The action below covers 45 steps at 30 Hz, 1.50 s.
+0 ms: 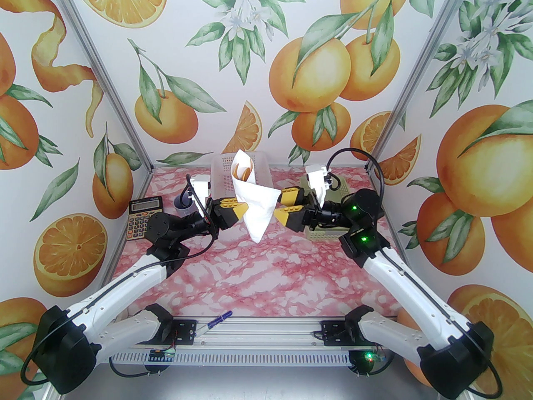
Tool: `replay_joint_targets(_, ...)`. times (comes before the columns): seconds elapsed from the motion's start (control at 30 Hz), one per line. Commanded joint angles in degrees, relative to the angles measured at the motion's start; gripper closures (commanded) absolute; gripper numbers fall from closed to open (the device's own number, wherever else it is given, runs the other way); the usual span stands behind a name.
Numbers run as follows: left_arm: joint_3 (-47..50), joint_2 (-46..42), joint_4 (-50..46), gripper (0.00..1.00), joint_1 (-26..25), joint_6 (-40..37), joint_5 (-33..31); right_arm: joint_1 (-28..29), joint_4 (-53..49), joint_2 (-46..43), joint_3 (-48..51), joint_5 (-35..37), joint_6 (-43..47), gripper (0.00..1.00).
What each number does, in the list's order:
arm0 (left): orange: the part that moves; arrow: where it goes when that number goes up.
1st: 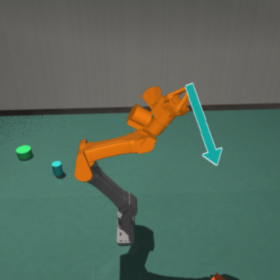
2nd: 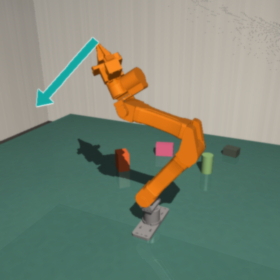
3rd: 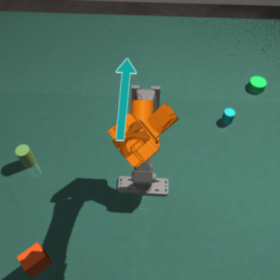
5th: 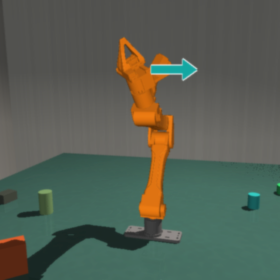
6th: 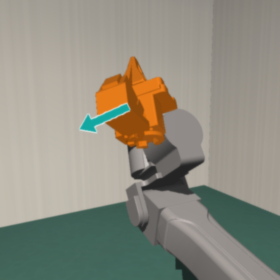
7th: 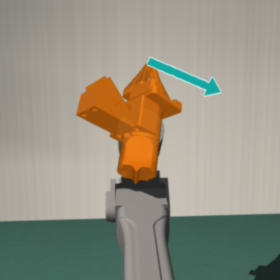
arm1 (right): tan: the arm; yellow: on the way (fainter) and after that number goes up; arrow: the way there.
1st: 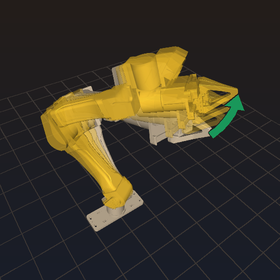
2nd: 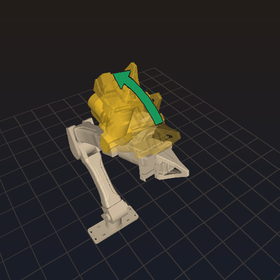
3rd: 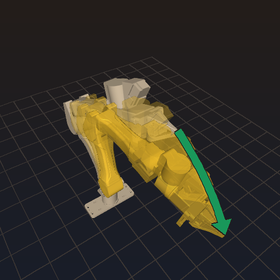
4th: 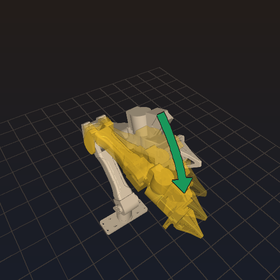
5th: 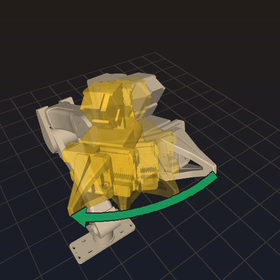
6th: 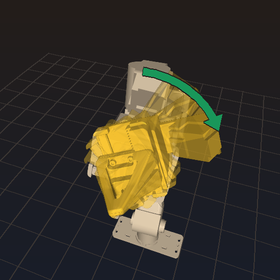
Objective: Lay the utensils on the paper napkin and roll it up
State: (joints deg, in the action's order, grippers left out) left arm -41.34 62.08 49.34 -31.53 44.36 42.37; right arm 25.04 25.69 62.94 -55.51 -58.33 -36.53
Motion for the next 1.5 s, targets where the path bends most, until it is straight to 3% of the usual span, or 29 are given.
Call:
replay_joint_targets(0.0, 0.22, -0.92, 0.49, 1.0, 0.06, -1.29, -0.27, -0.31, 4.13, 1.35, -2.36, 1.9, -1.95, 0.6)
replay_joint_targets(0.07, 0.32, -1.15, 0.48, 1.0, 0.07, -1.47, -0.26, -0.71, 1.9, 1.32, -2.93, 2.79, -0.54, 0.83)
replay_joint_targets(0.13, 0.3, -1.33, 0.33, 1.0, 0.06, -1.64, -0.18, -1.69, -0.74, 1.07, -3.4, 3.78, 0.71, 1.0)
replay_joint_targets(0.43, 0.31, -1.31, 2.34, 1.0, -0.02, -1.39, 0.58, -4.83, 1.19, 3.68, -4.53, 2.48, -0.96, 1.0)
replay_joint_targets(0.67, 0.21, -0.49, 4.24, 1.0, -0.51, -1.03, 1.03, -4.17, 16.17, 9.5, -5.19, -0.97, -10.55, 1.0)
replay_joint_targets(0.83, -0.06, 0.12, 4.53, 1.0, -0.82, -1.03, 1.13, -2.66, 17.38, 11.72, -6.44, -1.54, -10.85, 1.0)
replay_joint_targets(0.9, 0.15, 0.14, 4.54, 1.0, -0.82, -1.18, 0.74, -2.38, 16.8, 12.32, -6.63, -1.24, -10.52, 0.87)
replay_joint_targets(0.97, 0.87, -1.09, 0.01, 1.0, -0.82, -3.47, -3.49, -5.04, 5.99, 9.95, -6.59, 3.14, -4.0, 0.68)
replay_joint_targets(1.13, 1.83, -3.44, -7.84, 1.0, -0.78, -7.11, -9.28, -9.45, -10.04, 3.1, -6.11, 7.94, 4.32, 0.45)
replay_joint_targets(1.3, 3.36, -5.14, -11.9, 1.0, -0.64, -8.53, -13.32, -10.36, -20.23, -3.13, -5.97, 11.1, 9.53, 0.39)
replay_joint_targets(1.47, 3.55, -5.29, -15.19, 1.0, -0.64, -9.55, -14.87, -7.19, -15.42, -6.4, -3.84, 8.17, 3.43, 0.43)
